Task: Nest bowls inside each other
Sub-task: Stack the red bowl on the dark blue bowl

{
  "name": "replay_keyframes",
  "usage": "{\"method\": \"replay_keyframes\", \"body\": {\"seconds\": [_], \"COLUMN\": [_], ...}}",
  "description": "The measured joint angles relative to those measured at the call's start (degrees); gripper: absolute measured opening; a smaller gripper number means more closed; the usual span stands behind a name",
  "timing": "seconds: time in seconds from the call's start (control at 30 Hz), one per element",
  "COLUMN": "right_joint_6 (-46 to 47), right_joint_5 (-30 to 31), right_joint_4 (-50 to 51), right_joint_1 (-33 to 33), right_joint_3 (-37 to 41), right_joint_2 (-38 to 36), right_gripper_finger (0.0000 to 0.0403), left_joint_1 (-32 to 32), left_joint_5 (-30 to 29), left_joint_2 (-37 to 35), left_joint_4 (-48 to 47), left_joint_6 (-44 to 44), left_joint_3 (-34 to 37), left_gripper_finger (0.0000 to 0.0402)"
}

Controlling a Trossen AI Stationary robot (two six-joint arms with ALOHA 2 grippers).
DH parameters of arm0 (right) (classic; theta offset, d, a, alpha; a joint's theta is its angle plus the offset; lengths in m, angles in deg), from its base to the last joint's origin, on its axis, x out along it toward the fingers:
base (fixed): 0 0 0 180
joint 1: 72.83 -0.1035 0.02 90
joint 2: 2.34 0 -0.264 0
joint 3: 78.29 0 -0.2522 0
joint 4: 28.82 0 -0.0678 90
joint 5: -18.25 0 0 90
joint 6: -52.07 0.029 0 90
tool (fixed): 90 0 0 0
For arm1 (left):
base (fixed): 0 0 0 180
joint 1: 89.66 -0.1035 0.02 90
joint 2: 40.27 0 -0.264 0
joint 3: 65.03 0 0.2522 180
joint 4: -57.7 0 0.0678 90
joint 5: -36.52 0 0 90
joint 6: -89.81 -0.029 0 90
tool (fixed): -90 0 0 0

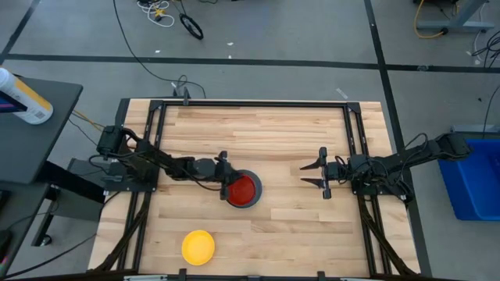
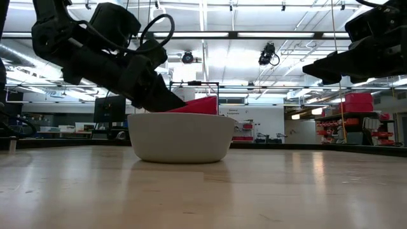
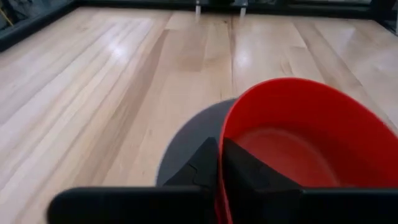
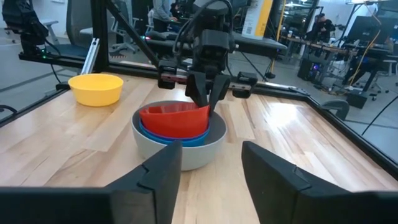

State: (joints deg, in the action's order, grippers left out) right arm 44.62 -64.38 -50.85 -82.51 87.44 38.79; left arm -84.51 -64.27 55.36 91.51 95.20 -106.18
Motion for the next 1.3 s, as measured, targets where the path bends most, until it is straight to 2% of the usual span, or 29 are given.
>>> {"method": "replay_keyframes", "body": {"seconds": [0.53, 0.73, 0.87, 1.0, 1.3], "right_joint_6": [1.1, 1.1, 1.1, 1.1, 1.0], "right_joint_5": [0.0, 0.0, 0.0, 0.0, 0.0], "right_joint_4": [0.0, 0.0, 0.0, 0.0, 0.0], "right_joint_1": [0.0, 0.0, 0.0, 0.0, 0.0], "right_joint_3": [0.0, 0.0, 0.0, 0.0, 0.0], "right_joint_2": [0.0, 0.0, 0.0, 0.0, 0.0], "right_gripper_finger": [0.0161, 0.0172, 0.0181, 0.019, 0.0208], "left_joint_1": [0.0, 0.0, 0.0, 0.0, 0.0], "left_joint_5": [0.0, -0.1, -1.4, -2.1, -2.8], "left_joint_2": [0.0, -0.9, -3.1, -3.9, -3.7], "left_joint_4": [1.6, 3.3, 6.1, 10.6, 15.4], "left_joint_6": [0.4, -0.1, -2.1, -4.3, -4.8], "left_joint_3": [-0.3, -0.3, -0.3, -0.3, -0.3], "left_gripper_finger": [0.0256, 0.0314, 0.0324, 0.0317, 0.0258]}}
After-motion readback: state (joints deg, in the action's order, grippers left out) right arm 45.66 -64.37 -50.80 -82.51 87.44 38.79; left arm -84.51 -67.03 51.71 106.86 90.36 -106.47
